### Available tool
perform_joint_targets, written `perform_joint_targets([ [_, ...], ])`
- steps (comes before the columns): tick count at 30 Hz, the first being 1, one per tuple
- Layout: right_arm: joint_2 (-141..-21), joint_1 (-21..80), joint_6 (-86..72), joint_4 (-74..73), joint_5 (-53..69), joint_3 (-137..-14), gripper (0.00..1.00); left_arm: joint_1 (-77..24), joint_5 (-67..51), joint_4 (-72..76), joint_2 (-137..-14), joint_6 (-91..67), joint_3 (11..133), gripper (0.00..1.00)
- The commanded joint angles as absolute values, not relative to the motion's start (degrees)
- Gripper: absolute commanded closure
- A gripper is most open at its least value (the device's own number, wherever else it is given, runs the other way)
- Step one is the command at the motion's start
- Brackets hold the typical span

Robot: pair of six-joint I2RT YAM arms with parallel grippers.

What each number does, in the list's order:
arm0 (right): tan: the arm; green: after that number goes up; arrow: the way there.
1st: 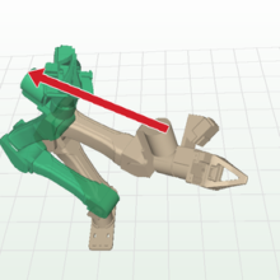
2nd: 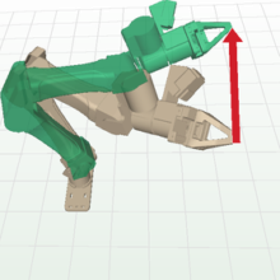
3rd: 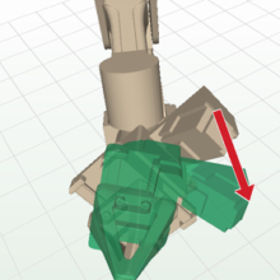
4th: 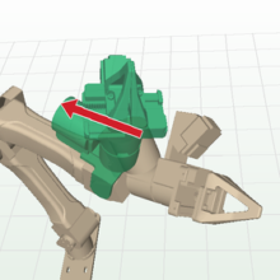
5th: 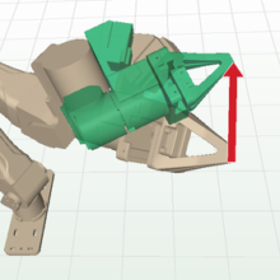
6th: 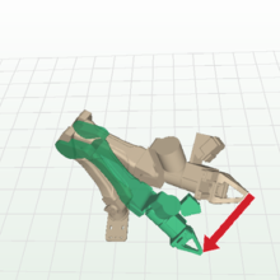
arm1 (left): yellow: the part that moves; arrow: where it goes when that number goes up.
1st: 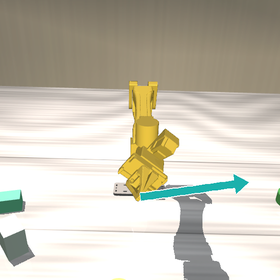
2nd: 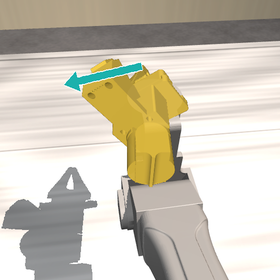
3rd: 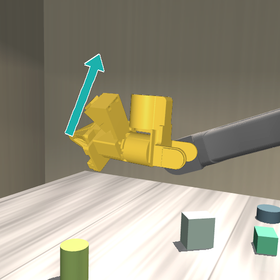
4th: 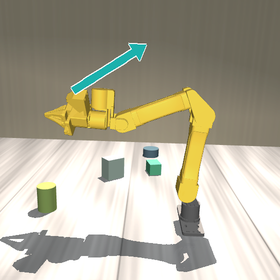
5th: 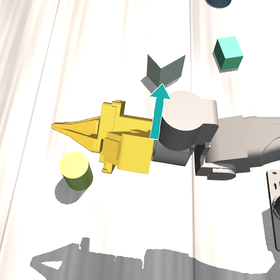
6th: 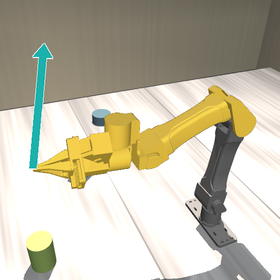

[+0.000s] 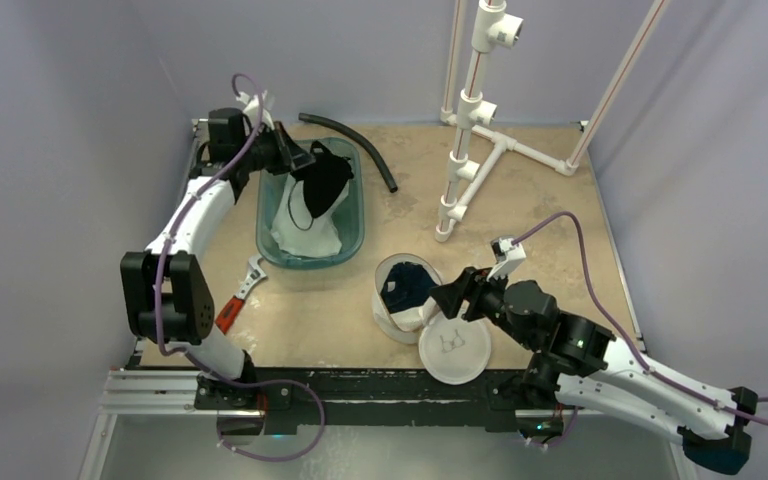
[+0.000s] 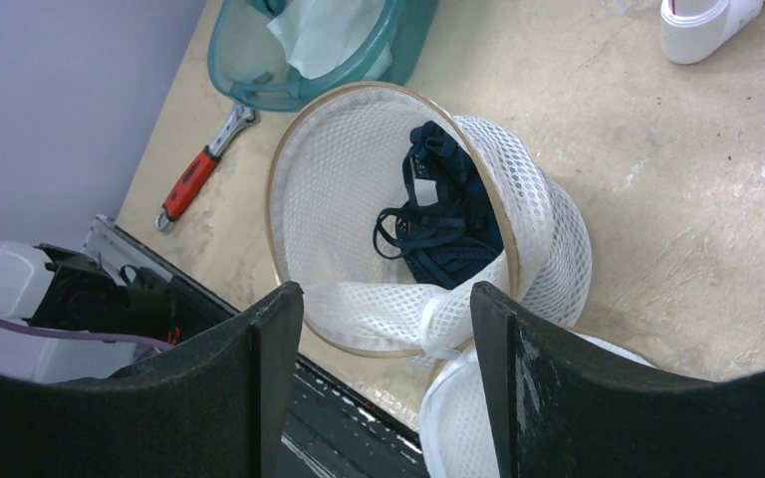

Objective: Unzip the laundry bag and remove the bra
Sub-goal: Adjust the bra in the bin.

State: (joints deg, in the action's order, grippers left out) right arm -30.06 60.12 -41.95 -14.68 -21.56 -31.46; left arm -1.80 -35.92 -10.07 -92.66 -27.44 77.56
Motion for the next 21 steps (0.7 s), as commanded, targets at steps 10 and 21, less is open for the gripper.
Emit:
perform_joint_targets([
  [10, -28.30, 60.62, -41.15, -12.77, -22.14, -31.43, 0.34, -2.19, -20.55, -27.80, -100.51, -16.99, 72.00, 0.86],
  [21, -28.92, 60.51, -40.93, -12.48, -22.14, -31.29, 0.34, -3.12, -7.38, -27.24, -88.96, -21.66, 76.21, 0.16],
])
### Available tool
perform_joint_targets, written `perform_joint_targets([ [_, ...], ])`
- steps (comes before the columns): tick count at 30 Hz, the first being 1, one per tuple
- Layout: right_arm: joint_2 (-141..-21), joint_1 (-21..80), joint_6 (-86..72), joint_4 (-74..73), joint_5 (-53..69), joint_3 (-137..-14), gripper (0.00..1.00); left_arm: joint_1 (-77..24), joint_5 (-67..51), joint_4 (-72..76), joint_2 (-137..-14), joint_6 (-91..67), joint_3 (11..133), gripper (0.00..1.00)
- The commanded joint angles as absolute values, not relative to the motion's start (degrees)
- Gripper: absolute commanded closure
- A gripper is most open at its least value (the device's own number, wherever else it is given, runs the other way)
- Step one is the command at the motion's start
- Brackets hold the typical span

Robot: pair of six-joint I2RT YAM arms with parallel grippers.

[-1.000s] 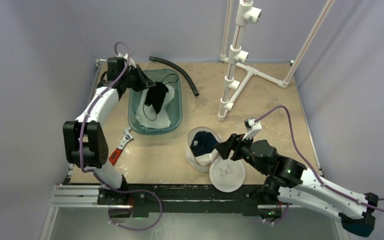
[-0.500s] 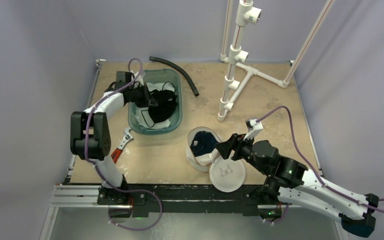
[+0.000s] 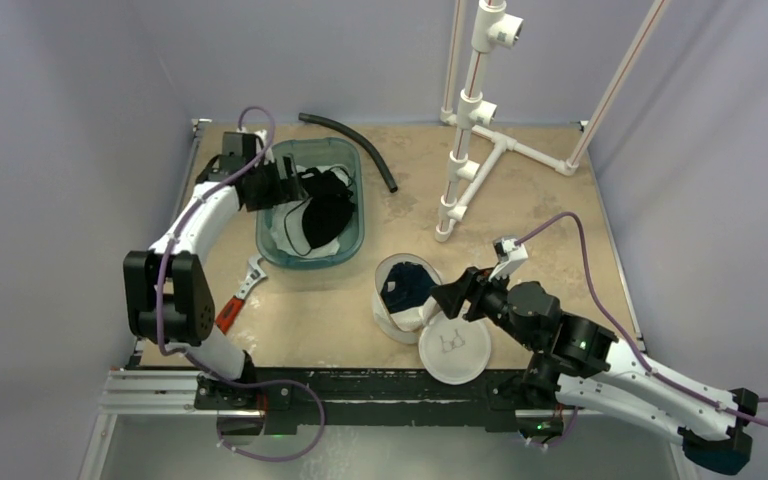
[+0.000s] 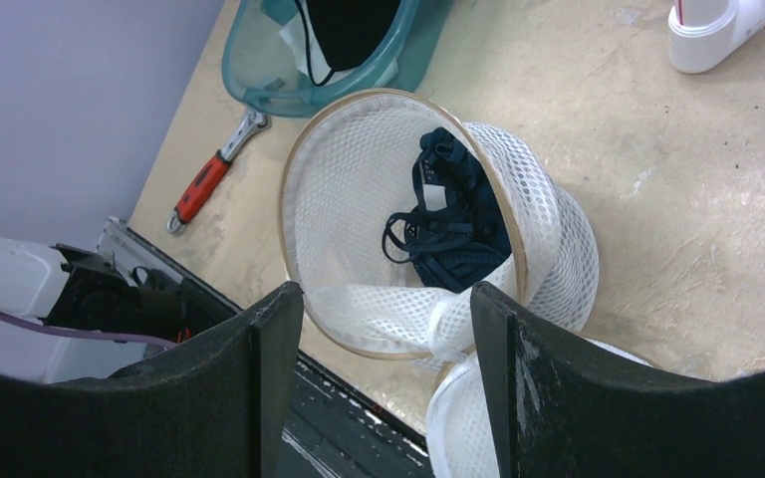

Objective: Unzip the laundry bag and remove the bra
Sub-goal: Adjust the bra in the bin.

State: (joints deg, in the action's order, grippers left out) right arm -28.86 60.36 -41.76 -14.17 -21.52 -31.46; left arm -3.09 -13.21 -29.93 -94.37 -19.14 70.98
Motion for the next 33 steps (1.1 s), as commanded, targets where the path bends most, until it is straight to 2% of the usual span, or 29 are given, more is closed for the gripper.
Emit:
perform_joint_targets([
  [1, -28.92, 60.55, -40.96, -12.47, -22.12, -31.29, 0.34, -3.13, -6.95, -26.34, -89.47, -22.47, 77.16, 0.16],
  [7, -29.06, 60.56, -41.18, -12.88, -22.28, -31.50, 0.34, -2.99, -12.53, -24.73, -99.94, -27.96, 83.09, 0.18],
  [16, -30.57, 60.59, -42.02, -13.94, -21.80, -31.72, 0.34, -1.83, -15.71, -16.77, -106.98, -43.73, 80.06, 0.15],
  [22, -31.09, 60.59, -42.03, -13.98, -21.75, -31.40, 0.34, -1.59, -17.40, -12.55, -109.76, -49.04, 80.03, 0.22],
  [26, -31.78, 60.58, -41.90, -14.05, -21.97, -31.62, 0.34, -1.59, -18.36, -11.40, -111.92, -49.32, 80.25, 0.35],
  [33, -32.43, 60.63, -41.73, -13.97, -22.41, -31.63, 0.34, -1.58, -23.32, -7.83, -112.60, -48.80, 78.38, 0.78],
])
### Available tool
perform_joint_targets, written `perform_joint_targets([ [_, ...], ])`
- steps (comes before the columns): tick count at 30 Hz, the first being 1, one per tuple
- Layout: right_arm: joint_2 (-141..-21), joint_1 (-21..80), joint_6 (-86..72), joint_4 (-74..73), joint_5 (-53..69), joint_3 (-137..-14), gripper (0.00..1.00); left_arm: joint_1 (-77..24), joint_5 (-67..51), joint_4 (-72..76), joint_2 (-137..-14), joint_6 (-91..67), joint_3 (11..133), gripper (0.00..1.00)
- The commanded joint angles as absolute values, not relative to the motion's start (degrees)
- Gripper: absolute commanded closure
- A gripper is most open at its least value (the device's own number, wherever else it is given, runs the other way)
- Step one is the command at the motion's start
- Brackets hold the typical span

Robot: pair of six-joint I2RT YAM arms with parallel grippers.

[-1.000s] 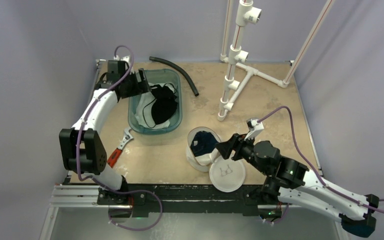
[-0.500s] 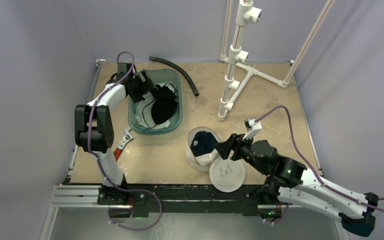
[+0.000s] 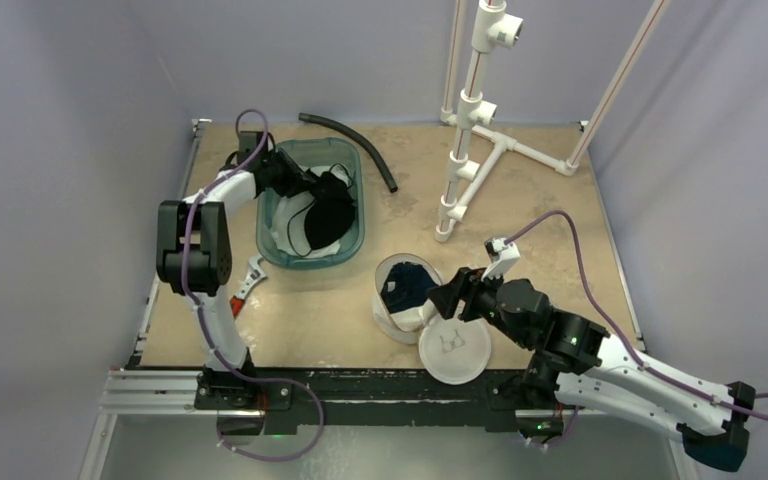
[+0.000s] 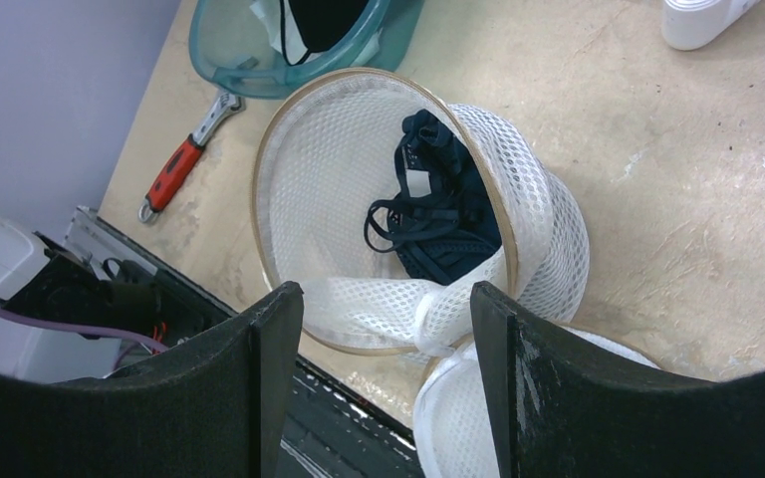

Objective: Unzip the laundry bag and remove the bra
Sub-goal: Adjust the bra in the bin.

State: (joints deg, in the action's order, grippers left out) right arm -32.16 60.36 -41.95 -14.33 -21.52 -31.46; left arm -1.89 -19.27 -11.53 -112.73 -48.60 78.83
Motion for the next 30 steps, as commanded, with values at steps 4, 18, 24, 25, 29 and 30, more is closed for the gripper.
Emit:
perform_joint_targets([
  [4, -32.44, 60.61, -41.68, -13.97, -22.42, -31.63, 0.34, -1.54, -24.03, -3.88, -107.76, -47.68, 77.05, 1.00],
  [18, -32.71, 60.56, -40.89, -13.45, -20.85, -31.65, 0.34, -1.30, -26.04, -2.01, -101.62, -19.41, 78.28, 1.00],
  [24, -32.53, 60.58, -41.14, -13.70, -20.65, -31.72, 0.34, -1.07, -23.05, -7.82, -109.60, -18.78, 82.56, 1.00],
  [25, -32.32, 60.59, -41.28, -13.78, -20.70, -31.72, 0.34, -0.94, -22.80, -7.57, -110.50, -19.23, 82.97, 1.00],
  [29, -31.97, 60.61, -41.79, -13.99, -20.74, -31.67, 0.34, -0.30, -18.05, -6.18, -112.28, -21.07, 83.94, 0.97],
  [30, -32.06, 60.57, -41.86, -14.05, -20.74, -31.72, 0.34, -0.05, -16.94, -5.85, -112.46, -21.63, 84.09, 0.96],
])
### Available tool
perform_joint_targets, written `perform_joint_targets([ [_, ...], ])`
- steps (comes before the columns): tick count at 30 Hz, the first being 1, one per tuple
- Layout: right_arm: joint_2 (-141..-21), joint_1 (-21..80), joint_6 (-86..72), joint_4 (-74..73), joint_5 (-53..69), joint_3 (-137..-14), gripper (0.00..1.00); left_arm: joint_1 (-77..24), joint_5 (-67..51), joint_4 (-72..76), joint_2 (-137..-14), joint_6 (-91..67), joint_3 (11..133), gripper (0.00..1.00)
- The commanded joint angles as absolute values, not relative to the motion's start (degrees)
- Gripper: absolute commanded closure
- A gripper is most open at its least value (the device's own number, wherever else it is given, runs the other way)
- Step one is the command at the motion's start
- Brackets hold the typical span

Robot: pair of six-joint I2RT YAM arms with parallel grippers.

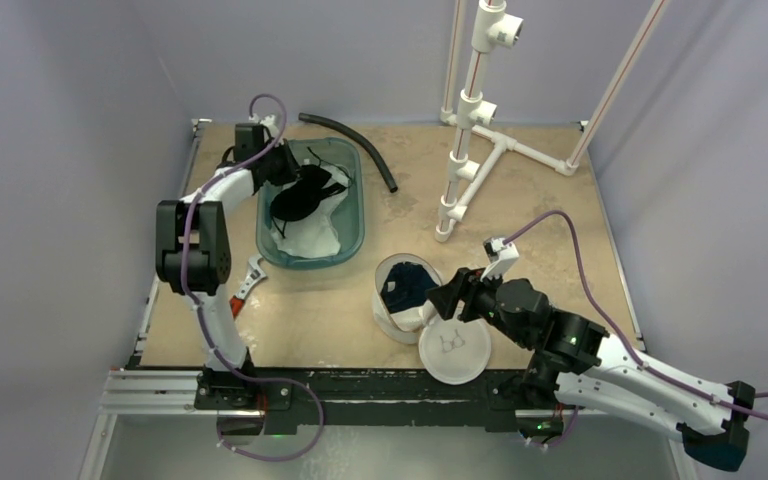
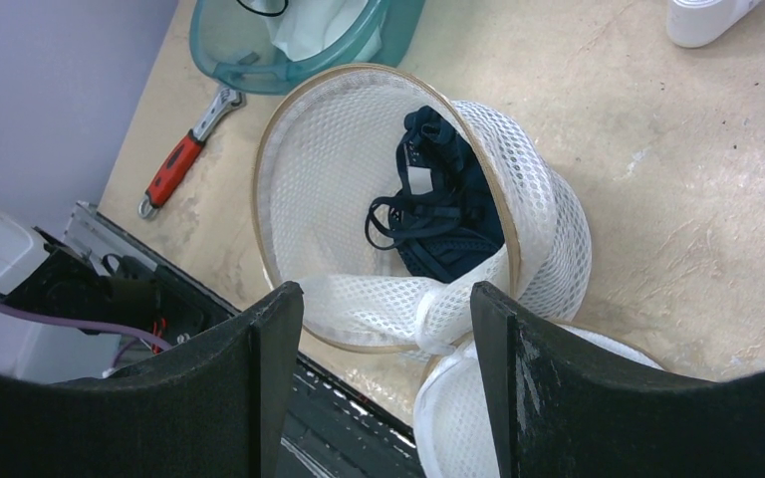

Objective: Unzip the laundry bag and remove the bra
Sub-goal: Adjust the bra in the bin.

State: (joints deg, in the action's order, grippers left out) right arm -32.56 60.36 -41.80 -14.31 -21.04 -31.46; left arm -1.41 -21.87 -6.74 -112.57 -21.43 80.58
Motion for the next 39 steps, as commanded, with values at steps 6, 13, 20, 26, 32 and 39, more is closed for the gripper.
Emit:
perform_joint_targets([
  [6, -32.43, 60.63, -42.04, -14.35, -20.79, -31.95, 0.34, 2.57, -9.32, -6.47, -112.16, -24.29, 84.96, 0.93],
  [13, -32.86, 60.61, -42.04, -14.15, -20.92, -31.87, 0.34, 3.78, -1.96, -8.34, -109.05, -27.73, 85.70, 0.54],
  [20, -33.20, 60.62, -41.42, -13.47, -20.92, -31.53, 0.34, 2.28, 3.89, -13.04, -95.18, -32.66, 81.67, 0.39],
  [26, -32.98, 60.64, -41.19, -13.14, -20.66, -31.39, 0.34, 0.44, 8.31, -19.65, -88.00, -30.41, 79.80, 0.25],
  [32, -32.38, 60.62, -41.29, -13.04, -21.60, -31.55, 0.34, -11.59, 17.69, -30.04, -87.53, -18.53, 82.86, 0.25],
  [39, -31.62, 60.58, -40.85, -12.70, -21.97, -31.54, 0.34, -20.63, 27.61, -42.31, -92.45, -7.05, 82.49, 0.26],
])
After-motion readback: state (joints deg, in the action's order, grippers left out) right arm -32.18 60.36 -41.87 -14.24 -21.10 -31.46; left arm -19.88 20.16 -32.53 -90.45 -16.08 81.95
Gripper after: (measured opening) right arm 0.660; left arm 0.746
